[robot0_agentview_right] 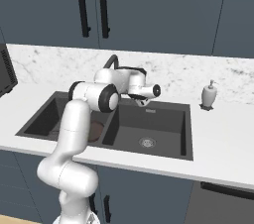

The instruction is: Pick the pan and sponge and place them into the sink. Then turn on the water.

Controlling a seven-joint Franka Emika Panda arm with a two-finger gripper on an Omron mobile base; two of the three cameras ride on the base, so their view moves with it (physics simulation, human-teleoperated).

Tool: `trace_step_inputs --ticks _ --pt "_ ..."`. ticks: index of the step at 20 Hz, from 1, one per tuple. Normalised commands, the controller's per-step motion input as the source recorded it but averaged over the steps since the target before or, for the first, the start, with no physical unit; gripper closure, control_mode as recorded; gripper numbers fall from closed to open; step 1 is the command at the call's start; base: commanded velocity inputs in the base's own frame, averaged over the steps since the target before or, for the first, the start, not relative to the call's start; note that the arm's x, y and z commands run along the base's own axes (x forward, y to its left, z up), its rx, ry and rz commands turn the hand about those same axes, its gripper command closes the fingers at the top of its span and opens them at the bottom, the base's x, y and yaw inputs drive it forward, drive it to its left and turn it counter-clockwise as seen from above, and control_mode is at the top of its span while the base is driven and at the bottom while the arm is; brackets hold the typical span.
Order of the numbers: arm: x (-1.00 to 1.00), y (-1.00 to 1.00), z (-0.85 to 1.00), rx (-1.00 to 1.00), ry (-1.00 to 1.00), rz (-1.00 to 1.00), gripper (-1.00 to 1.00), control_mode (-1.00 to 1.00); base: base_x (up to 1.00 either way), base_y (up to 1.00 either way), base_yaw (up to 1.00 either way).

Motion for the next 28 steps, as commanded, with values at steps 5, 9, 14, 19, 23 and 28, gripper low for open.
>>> trace_step_inputs --ticks 5,9,14,19,23,28 --pt "0.19 0.00 -0.07 0.04 0.00 0.00 -1.00 -1.00 0.00 0.00 0.00" --pt "0.14 0.00 -0.20 0.01 0.00 0.00 1.00 -1.00 0.00 0.00 0.00" --pt "0.02 0.00 -0.07 0.00 0.00 0.00 1.00 -1.00 0.00 0.00 0.00" --pt "0.00 0.00 -0.01 0.00 0.00 0.00 1.00 -1.00 0.00 0.00 0.00" --pt "0.00 0.00 -0.19 0.09 0.00 -0.01 1.00 -1.00 0.00 0.00 0.00" --pt "0.00 0.00 -0.09 0.17 0.03 -0.10 1.00 -1.00 0.00 0.00 0.00"
